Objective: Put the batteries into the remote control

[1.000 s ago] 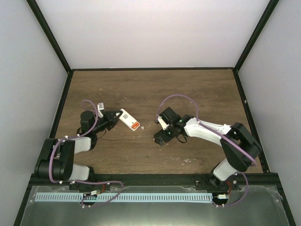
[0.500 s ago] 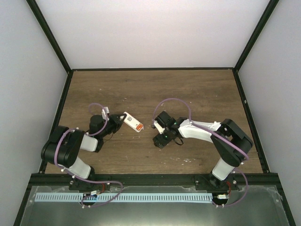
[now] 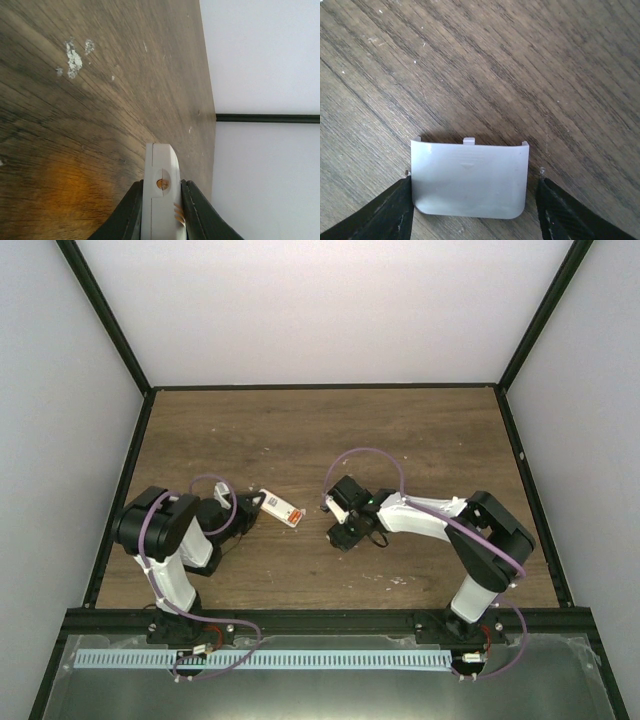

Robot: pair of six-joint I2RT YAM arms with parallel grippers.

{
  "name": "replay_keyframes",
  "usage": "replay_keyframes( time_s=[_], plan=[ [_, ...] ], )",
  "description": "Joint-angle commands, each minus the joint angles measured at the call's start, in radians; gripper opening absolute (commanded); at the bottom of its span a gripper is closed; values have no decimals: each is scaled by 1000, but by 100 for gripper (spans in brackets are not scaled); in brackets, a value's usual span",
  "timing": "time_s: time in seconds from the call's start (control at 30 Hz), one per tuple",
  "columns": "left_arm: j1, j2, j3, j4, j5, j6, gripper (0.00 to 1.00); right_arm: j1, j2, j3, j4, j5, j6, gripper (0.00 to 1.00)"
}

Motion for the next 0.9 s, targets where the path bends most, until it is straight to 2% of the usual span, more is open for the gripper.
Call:
replay_keyframes(
  time_s=[0.0, 0.27, 0.63, 0.87],
  plan=[
    [-6, 9, -10, 104, -37, -13, 0, 12, 39, 9, -31, -24, -14, 57],
    [-10, 31, 6, 97, -10, 24, 0, 11, 33, 13, -37, -30, -42, 42],
    [-11, 138, 2, 220, 40, 11, 0, 12, 10, 173, -44, -187, -79, 40],
    [-10, 166, -11, 249, 55, 21, 0, 12, 72, 261, -29, -243, -150, 39]
  ],
)
